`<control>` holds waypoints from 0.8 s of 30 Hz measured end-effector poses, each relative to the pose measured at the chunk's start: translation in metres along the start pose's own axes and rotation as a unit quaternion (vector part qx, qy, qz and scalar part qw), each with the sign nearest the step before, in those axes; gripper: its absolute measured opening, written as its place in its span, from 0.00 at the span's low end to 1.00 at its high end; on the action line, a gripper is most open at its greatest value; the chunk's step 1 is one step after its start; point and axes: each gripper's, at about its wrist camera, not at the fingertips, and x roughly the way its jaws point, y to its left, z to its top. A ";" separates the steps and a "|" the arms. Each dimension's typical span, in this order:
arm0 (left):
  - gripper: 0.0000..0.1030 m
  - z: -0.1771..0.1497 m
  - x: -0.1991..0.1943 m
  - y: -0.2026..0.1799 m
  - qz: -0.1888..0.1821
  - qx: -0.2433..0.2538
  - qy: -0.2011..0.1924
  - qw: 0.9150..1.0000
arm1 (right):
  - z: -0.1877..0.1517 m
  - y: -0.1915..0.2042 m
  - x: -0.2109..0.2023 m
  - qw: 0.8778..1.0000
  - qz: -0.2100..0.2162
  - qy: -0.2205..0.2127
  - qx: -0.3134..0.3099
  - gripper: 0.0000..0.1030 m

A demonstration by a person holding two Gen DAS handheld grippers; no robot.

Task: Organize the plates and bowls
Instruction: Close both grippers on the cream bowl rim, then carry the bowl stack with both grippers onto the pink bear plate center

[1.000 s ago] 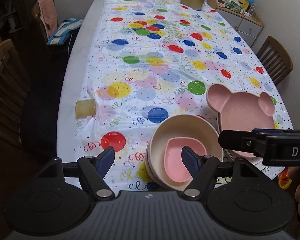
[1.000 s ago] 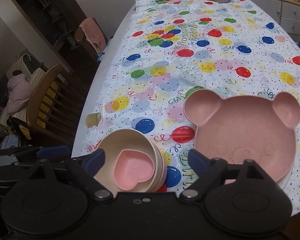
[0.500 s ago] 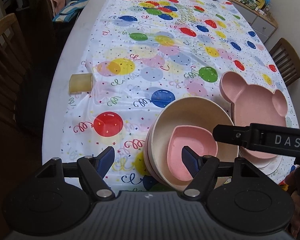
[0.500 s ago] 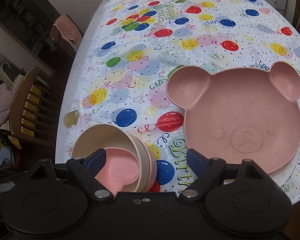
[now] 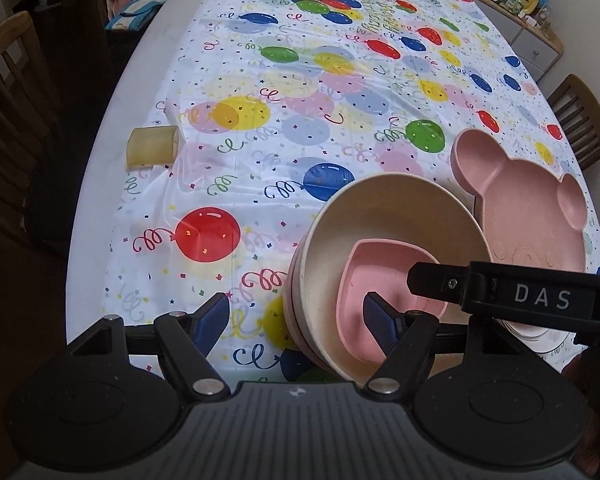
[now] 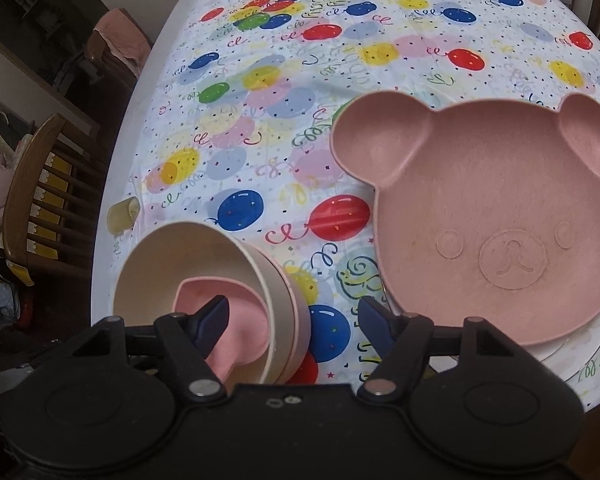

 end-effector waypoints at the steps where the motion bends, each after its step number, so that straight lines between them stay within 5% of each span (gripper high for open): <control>1: 0.70 0.000 0.001 0.000 -0.001 -0.002 0.002 1.000 | 0.000 0.000 0.002 1.000 0.001 0.002 0.002 0.66; 6: 0.69 -0.001 0.003 0.002 -0.006 -0.009 0.006 1.000 | -0.003 -0.001 0.007 1.000 0.001 0.008 0.009 0.59; 19: 0.38 -0.001 0.005 -0.002 -0.025 -0.009 0.013 1.000 | -0.004 0.000 0.008 1.000 0.016 0.011 0.020 0.36; 24: 0.36 -0.001 0.004 -0.005 -0.025 -0.005 0.014 1.000 | -0.005 0.001 0.007 1.000 0.019 0.009 0.018 0.30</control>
